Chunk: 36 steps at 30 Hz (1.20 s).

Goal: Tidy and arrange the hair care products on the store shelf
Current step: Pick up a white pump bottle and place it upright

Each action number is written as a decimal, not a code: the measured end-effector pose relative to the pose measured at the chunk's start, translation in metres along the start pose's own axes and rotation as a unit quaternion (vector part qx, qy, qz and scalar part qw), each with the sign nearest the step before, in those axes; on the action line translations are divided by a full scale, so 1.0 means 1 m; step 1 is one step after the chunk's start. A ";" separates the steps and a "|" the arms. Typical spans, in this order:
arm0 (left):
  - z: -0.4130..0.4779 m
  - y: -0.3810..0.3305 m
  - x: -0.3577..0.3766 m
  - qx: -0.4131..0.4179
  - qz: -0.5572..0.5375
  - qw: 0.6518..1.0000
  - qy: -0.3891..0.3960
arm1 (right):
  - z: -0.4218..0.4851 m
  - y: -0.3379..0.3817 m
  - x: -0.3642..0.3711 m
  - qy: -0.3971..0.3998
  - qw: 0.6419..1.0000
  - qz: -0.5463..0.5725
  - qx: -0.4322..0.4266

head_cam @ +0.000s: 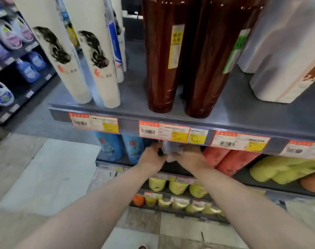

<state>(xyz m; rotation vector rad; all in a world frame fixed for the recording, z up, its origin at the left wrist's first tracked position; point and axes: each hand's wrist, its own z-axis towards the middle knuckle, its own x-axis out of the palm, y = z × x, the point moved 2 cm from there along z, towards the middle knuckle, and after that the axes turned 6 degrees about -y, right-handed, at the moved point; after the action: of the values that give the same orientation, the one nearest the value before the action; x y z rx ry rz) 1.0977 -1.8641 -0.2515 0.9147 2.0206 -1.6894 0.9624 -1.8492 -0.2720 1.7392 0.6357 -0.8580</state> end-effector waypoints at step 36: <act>-0.159 -0.013 0.053 -0.186 -0.434 0.880 -0.058 | -0.206 -0.038 -0.037 -0.022 0.971 0.236 -0.016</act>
<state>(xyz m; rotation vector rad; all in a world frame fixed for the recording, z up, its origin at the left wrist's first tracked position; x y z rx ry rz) 1.0719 -1.6983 -0.2397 -0.2917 2.7331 -1.5322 0.9619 -1.6421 -0.2237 1.7349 0.1865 -0.5463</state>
